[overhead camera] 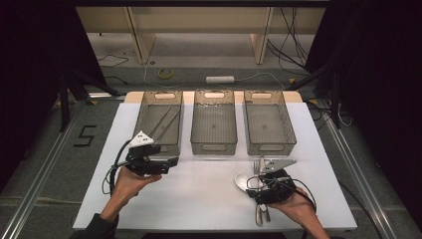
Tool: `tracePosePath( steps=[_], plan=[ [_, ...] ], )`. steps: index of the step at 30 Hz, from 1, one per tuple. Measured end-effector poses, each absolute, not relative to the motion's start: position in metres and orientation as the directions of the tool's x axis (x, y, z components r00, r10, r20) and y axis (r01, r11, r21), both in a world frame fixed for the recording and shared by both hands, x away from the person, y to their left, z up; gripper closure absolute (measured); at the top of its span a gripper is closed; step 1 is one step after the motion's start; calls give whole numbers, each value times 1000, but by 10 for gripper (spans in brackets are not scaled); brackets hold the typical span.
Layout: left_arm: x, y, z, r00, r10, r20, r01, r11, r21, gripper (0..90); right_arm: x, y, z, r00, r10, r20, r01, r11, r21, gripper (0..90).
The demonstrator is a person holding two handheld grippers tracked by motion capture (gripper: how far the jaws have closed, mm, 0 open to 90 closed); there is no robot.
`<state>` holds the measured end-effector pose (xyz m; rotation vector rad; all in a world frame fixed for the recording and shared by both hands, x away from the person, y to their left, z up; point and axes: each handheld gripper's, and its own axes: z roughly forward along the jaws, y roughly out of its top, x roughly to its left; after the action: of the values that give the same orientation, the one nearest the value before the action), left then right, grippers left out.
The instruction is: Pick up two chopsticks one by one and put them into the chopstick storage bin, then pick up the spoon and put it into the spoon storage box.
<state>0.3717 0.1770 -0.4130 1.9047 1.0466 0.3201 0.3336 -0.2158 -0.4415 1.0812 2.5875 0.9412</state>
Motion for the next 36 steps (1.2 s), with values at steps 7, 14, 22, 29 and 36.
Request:
tracePosePath(
  steps=[7, 14, 22, 29, 36],
  plan=[
    [357, 172, -416, 629, 764, -142, 506, -264, 821, 159, 335, -213, -444, -723, 688, 66, 585, 559, 588, 319],
    [343, 171, -418, 652, 746, -140, 481, -263, 836, 158, 336, -210, -446, -723, 688, 57, 594, 578, 559, 340],
    [338, 174, -420, 645, 750, -147, 482, -251, 839, 158, 335, -206, -450, -735, 675, 57, 597, 605, 527, 412],
    [337, 173, -423, 646, 750, -141, 486, -261, 834, 158, 339, -203, -456, -742, 668, 57, 602, 626, 496, 464],
    [332, 167, -425, 671, 734, -109, 466, -301, 832, 154, 340, -199, -459, -742, 668, 47, 603, 637, 480, 491]
  ],
)
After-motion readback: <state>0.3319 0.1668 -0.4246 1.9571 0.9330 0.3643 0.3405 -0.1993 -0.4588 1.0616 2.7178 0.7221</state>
